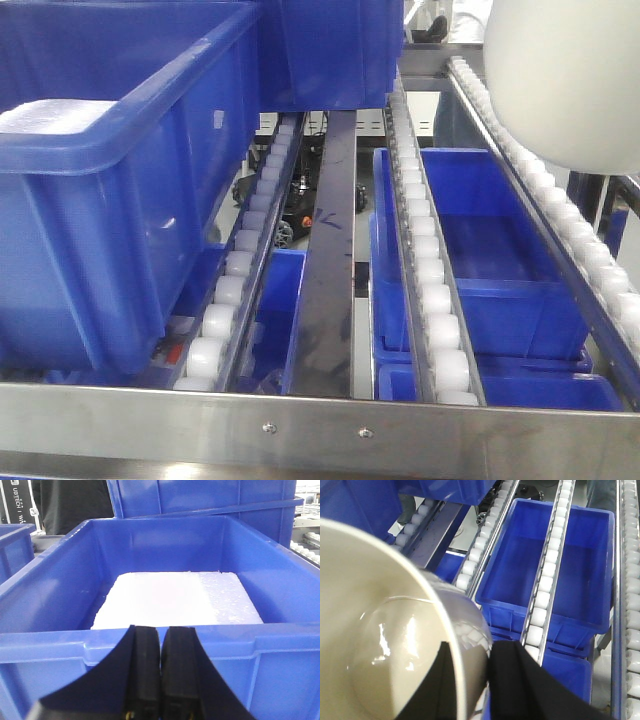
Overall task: Move white bin to right shelf second layer
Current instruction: 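Lower the held bin onto the roller track beside the blue crate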
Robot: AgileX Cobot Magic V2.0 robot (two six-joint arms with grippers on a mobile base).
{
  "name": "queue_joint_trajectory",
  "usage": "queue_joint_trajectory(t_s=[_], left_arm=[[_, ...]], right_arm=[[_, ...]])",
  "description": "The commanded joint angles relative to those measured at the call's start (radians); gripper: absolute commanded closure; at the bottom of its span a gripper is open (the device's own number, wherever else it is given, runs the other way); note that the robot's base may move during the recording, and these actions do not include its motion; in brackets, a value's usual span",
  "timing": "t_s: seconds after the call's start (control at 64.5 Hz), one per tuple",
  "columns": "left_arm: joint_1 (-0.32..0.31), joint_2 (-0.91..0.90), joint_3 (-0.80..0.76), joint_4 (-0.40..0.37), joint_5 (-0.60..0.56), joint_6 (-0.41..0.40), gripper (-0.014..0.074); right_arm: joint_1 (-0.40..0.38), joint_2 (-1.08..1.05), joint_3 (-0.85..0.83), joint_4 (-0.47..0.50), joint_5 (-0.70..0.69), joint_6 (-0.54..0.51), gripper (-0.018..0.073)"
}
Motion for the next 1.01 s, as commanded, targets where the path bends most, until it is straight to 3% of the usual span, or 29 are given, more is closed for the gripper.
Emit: queue_joint_trajectory(t_s=[0.0, 0.434, 0.806, 0.992], left_arm=[[0.000, -0.013, 0.033, -0.005, -0.087, -0.007, 0.0512], [0.000, -0.013, 0.033, -0.005, -0.087, -0.007, 0.0512], [0.000, -0.013, 0.033, -0.005, -0.087, -0.007, 0.0512], [0.000, -0.013, 0.033, -0.005, -0.087, -0.007, 0.0512]], right_arm=[[-0.007, -0.010, -0.034, -0.003, -0.100, 0.000, 0.0503], [-0.007, 0.010, -0.035, -0.003, -0.103, 0.000, 0.0503], [-0.010, 0.327, -0.185, -0.003, 0.001, 0.000, 0.0503], [-0.065, 0.418, -0.209, 0.021, 0.017, 0.000, 0.0503]])
